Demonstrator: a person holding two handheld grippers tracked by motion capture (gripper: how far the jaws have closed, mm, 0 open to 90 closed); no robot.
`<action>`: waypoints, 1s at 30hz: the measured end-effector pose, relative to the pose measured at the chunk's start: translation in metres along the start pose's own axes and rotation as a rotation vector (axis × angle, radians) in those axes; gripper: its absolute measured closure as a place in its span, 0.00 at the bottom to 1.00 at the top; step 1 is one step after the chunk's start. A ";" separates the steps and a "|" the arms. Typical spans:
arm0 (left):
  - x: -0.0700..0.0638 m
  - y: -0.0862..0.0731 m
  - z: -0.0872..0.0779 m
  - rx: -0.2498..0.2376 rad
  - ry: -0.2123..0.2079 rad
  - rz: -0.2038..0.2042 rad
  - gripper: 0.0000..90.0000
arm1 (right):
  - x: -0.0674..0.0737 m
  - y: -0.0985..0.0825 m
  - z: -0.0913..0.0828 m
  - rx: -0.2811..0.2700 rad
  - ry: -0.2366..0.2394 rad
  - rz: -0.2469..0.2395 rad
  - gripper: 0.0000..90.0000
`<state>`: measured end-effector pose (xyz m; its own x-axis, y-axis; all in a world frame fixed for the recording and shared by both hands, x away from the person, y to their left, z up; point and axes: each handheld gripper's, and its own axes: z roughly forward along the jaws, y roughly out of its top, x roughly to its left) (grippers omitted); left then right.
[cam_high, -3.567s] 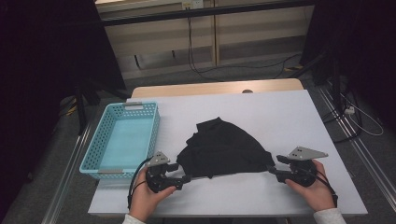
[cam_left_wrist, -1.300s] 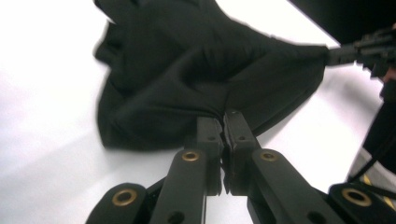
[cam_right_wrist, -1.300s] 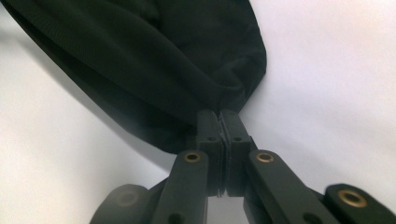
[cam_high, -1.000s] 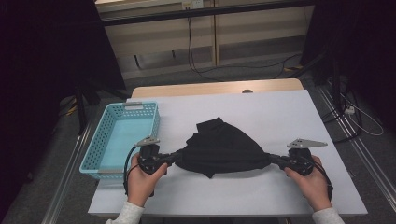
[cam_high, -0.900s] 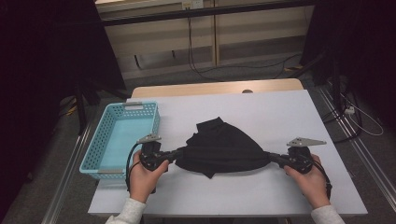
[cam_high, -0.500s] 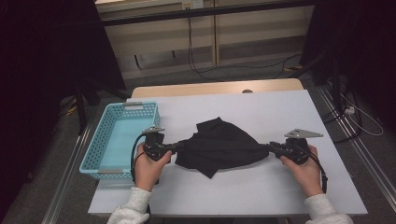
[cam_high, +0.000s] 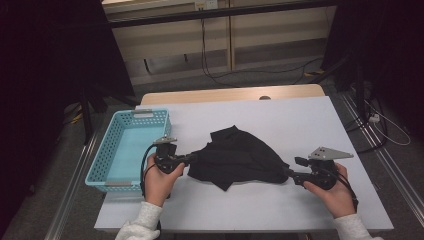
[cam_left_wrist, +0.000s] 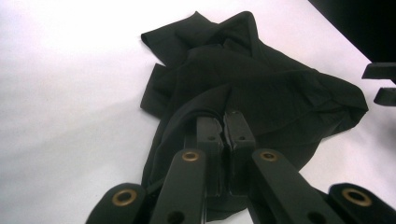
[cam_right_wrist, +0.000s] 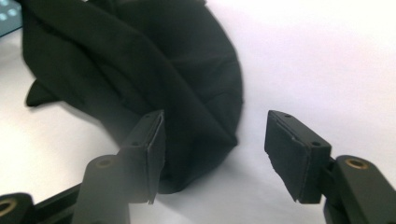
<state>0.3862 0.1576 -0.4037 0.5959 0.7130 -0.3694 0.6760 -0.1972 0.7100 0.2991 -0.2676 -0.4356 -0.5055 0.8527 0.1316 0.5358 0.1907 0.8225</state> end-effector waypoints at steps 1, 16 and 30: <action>0.000 0.000 0.000 -0.001 0.001 0.002 0.97 | 0.002 0.000 0.000 0.003 0.006 -0.011 0.45; 0.003 -0.001 -0.001 -0.001 0.003 -0.002 0.97 | 0.021 -0.004 0.026 0.173 -0.017 -0.214 0.81; 0.003 -0.001 -0.001 -0.012 -0.011 -0.009 0.97 | 0.025 -0.001 0.023 0.145 0.057 -0.200 0.91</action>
<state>0.3867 0.1601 -0.4048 0.5947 0.7070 -0.3826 0.6762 -0.1825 0.7138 0.3019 -0.2356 -0.4462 -0.6462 0.7632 0.0084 0.5107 0.4242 0.7479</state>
